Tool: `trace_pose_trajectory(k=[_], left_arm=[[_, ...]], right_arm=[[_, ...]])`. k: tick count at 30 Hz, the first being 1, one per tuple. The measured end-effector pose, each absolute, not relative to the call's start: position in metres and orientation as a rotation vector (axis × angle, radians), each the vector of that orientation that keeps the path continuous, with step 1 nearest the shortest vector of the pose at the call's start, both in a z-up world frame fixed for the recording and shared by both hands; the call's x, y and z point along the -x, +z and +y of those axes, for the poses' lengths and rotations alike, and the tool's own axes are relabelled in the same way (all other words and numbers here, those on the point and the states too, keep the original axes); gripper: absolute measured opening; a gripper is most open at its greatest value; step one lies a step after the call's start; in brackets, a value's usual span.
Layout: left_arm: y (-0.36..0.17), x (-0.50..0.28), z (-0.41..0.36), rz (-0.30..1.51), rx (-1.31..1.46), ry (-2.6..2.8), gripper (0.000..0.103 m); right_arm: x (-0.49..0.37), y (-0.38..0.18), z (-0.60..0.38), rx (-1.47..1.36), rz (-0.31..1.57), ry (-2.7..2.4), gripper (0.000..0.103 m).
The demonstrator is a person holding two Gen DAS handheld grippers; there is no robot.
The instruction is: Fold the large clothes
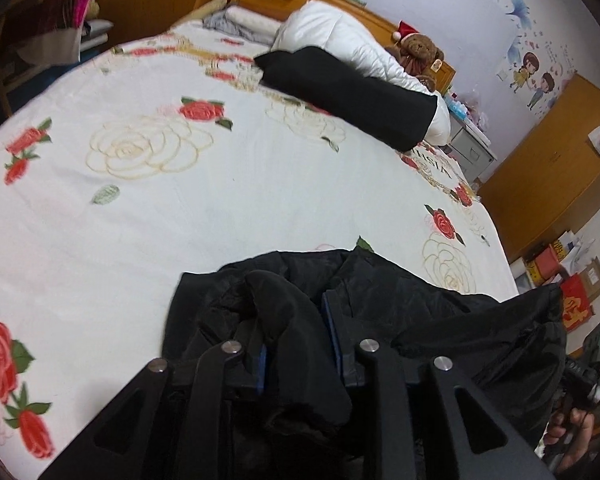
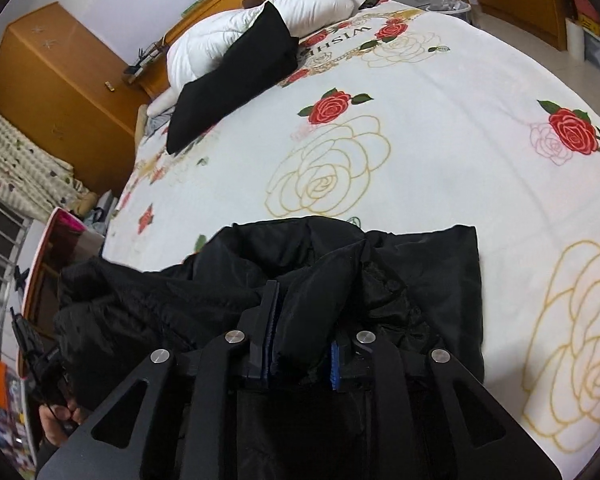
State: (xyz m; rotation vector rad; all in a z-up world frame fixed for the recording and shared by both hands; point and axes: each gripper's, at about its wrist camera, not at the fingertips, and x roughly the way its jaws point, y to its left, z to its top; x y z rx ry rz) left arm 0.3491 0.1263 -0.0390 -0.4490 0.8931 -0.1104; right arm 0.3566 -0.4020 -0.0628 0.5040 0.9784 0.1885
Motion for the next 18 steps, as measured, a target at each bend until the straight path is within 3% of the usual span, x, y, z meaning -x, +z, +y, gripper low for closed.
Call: trace_pose_trajectory(k=[10,15,18], left_arm=[[-0.005,-0.334,0.154,0.844,0.590,-0.158,0.039],[0.004,-0.335,0.152,0.838,0.586,-0.180,0.073],[0.020,-0.324,0.154,0.775,0.554,-0.167,0.081]], right_arm=[[-0.339,-0.013,-0.410,-0.498,0.854,0.289,0.031],[-0.358,-0.026,-0.411,-0.566,1.001,0.292,0.037],[-0.359,-0.032,-0.425,-0.682,1.043,0.300,0.049]])
